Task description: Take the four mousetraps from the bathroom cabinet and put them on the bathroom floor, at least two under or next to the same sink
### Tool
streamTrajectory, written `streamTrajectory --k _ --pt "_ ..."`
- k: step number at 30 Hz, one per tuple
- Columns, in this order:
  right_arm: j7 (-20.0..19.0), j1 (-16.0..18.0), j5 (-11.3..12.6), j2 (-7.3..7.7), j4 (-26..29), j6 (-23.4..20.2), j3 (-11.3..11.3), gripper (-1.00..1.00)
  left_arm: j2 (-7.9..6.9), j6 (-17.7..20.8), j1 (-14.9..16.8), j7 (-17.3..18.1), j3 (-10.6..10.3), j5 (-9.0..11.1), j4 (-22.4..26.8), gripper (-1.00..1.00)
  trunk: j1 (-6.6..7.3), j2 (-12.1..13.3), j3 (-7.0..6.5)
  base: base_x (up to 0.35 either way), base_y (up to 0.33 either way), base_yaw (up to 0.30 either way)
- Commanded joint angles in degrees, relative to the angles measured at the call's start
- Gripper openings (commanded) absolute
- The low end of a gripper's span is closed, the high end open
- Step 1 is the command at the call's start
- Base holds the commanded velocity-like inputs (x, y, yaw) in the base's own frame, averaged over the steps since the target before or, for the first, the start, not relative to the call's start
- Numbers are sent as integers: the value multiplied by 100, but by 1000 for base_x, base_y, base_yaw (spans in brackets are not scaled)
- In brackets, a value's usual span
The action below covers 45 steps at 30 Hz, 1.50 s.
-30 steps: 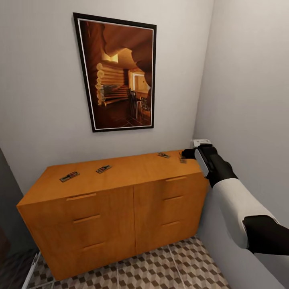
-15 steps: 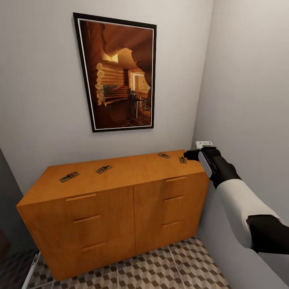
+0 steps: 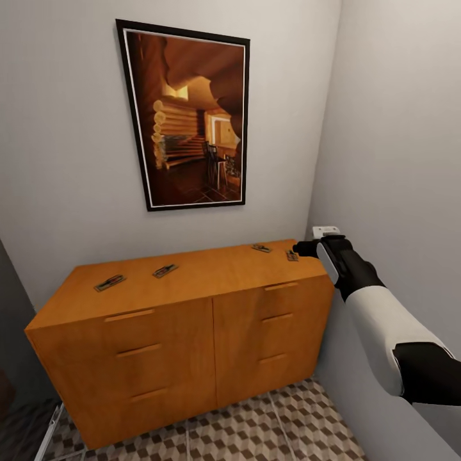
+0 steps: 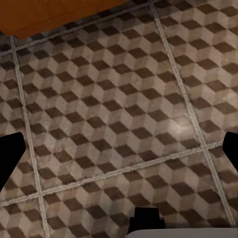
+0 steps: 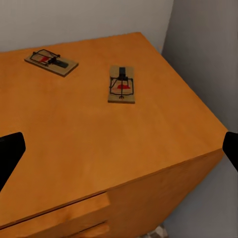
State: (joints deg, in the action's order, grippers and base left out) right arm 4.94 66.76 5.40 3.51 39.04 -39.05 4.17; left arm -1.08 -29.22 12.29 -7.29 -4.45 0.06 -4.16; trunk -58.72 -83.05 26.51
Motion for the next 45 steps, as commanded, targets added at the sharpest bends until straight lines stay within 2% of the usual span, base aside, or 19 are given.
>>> streamTrajectory --k 1,11,25,34,45 --pt "52 4 58 9 0 -22 38 100 2 -34 10 -36 -47 -1 -23 100 -1 -3 6 151 0 0" --pt "50 2 75 3 -181 314 56 100 -4 -32 10 -36 -47 2 -23 100 -1 -3 6 288 0 0" --pt "51 -13 59 9 -211 370 58 100 -5 -31 10 -36 -47 3 -23 100 -1 -3 6 292 0 0" --pt "43 -14 57 9 -321 372 50 100 -6 -31 10 -36 -47 3 -23 100 -1 -3 16 57 0 0" --pt "37 -14 57 9 -346 373 43 100 -2 -33 10 -36 -47 3 -23 100 -1 -3 89 4 0 0"
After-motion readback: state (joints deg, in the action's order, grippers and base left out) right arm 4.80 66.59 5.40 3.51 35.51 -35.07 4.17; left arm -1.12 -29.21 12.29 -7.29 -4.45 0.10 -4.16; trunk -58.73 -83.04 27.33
